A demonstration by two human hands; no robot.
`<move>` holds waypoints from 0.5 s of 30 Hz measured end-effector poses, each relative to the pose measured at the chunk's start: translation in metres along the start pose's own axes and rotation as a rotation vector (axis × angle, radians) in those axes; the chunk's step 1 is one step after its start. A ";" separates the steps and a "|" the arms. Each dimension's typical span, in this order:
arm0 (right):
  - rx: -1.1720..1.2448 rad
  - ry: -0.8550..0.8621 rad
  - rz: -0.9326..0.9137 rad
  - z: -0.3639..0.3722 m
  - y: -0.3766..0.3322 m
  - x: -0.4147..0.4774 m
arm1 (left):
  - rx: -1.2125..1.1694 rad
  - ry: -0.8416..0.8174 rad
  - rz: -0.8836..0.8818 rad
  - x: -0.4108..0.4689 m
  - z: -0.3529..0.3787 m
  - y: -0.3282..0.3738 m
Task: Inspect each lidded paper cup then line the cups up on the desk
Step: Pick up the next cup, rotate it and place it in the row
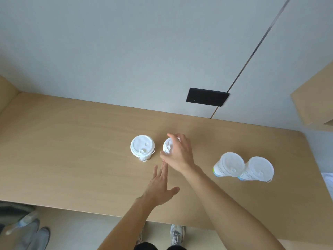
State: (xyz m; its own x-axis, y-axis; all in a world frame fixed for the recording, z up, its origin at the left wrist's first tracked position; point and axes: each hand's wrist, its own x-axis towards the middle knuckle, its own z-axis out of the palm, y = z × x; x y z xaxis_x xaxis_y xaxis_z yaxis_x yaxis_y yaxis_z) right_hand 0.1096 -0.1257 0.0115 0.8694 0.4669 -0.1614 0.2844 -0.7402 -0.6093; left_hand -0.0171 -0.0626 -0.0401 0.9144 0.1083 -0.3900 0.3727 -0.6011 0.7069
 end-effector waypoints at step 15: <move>-0.154 -0.031 -0.038 0.025 0.002 0.007 | 0.053 0.013 -0.079 0.029 0.012 -0.041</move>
State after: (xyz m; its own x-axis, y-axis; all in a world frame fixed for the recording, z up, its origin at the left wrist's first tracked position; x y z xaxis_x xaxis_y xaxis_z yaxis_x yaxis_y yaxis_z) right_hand 0.1066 -0.1123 -0.0101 0.8446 0.5090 -0.1659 0.3776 -0.7861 -0.4894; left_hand -0.0077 -0.0441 -0.0874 0.8847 0.1674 -0.4351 0.4352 -0.6314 0.6418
